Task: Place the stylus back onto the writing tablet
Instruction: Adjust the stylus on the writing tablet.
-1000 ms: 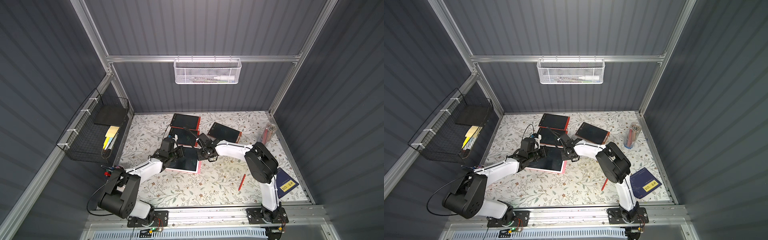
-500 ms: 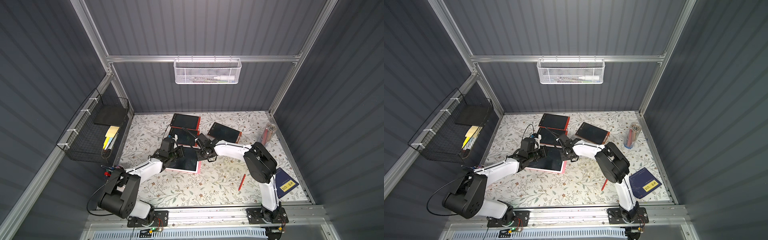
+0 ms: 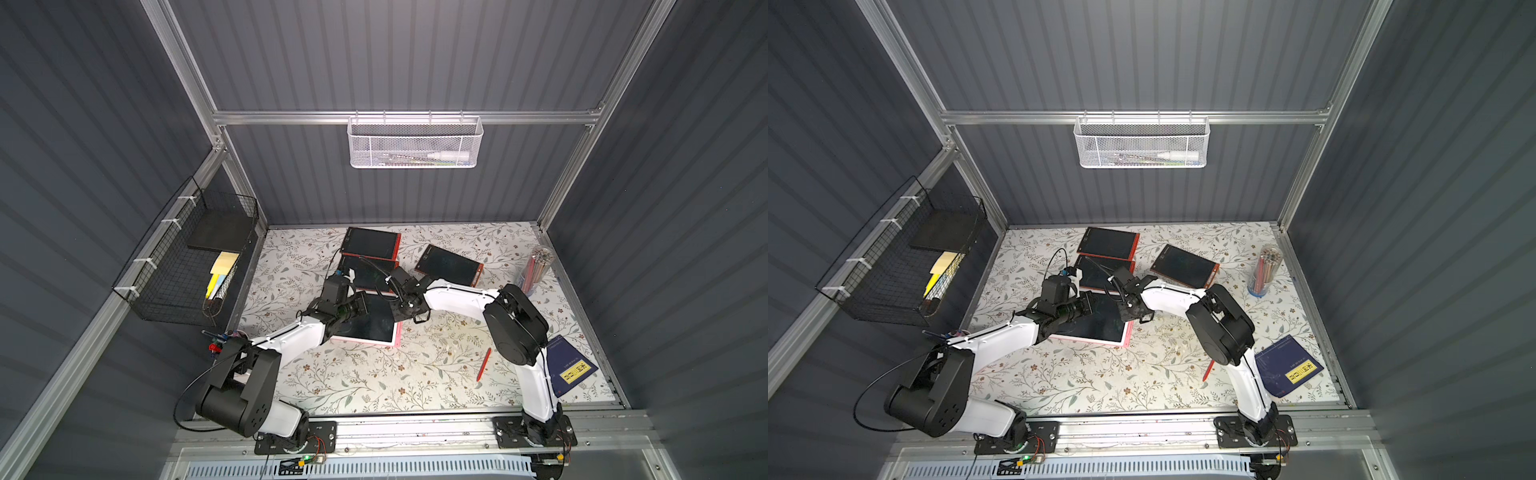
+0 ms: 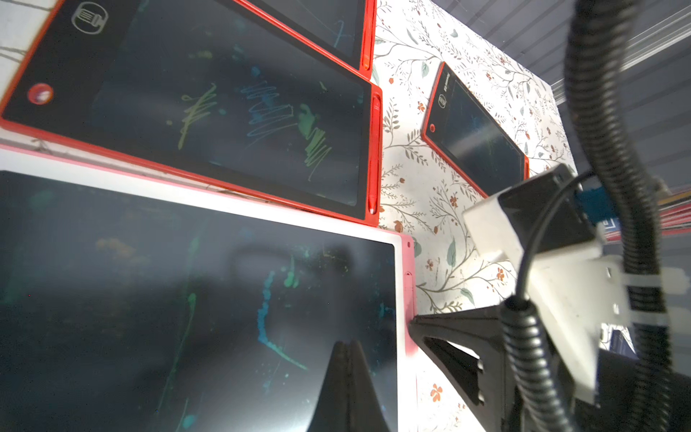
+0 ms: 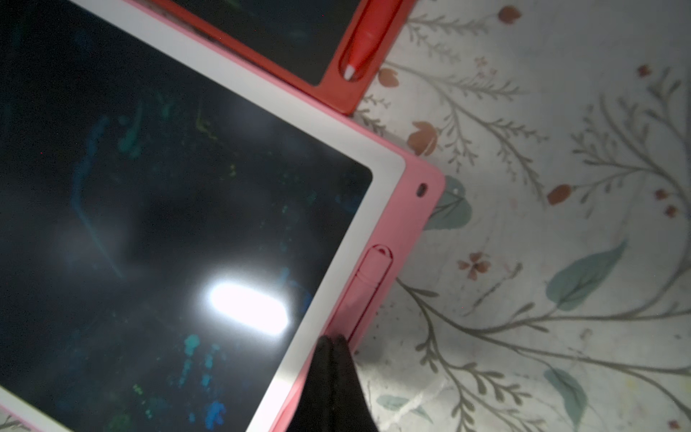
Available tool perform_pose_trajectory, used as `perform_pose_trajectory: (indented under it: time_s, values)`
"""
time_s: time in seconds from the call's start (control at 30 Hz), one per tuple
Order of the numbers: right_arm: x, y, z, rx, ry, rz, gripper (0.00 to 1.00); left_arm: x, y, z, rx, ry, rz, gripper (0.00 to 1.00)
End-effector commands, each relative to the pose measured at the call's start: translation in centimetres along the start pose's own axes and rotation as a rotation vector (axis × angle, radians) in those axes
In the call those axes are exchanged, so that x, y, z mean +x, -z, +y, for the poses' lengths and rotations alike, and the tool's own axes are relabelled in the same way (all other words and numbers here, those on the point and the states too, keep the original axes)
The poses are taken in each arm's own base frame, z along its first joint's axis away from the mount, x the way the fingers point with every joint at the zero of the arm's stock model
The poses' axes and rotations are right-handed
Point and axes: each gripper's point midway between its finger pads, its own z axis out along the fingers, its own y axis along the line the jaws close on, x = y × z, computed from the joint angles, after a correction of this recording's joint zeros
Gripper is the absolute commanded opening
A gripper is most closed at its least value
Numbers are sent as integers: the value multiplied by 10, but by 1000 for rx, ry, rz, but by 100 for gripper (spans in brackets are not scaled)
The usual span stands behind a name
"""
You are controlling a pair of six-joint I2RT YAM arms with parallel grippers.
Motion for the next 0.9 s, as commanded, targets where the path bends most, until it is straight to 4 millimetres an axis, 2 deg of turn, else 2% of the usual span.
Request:
perform_pose_trajectory:
  time_s: [0.0,0.67,0.73,0.87]
  values:
    - [41,-24,-16,82,40,145,0,-7,6,0,-12,-4,-21,0]
    - [81,-41,-33,143,-7,221,0,-4,4,0,-6,-4,-10,0]
    - [77,-39,-34,153,-10,205,0,-4,4,1,-7,-4,-8,0]
    - [55,-25,-29,133,-9,143,0,-4,3,0,-4,-8,-7,0]
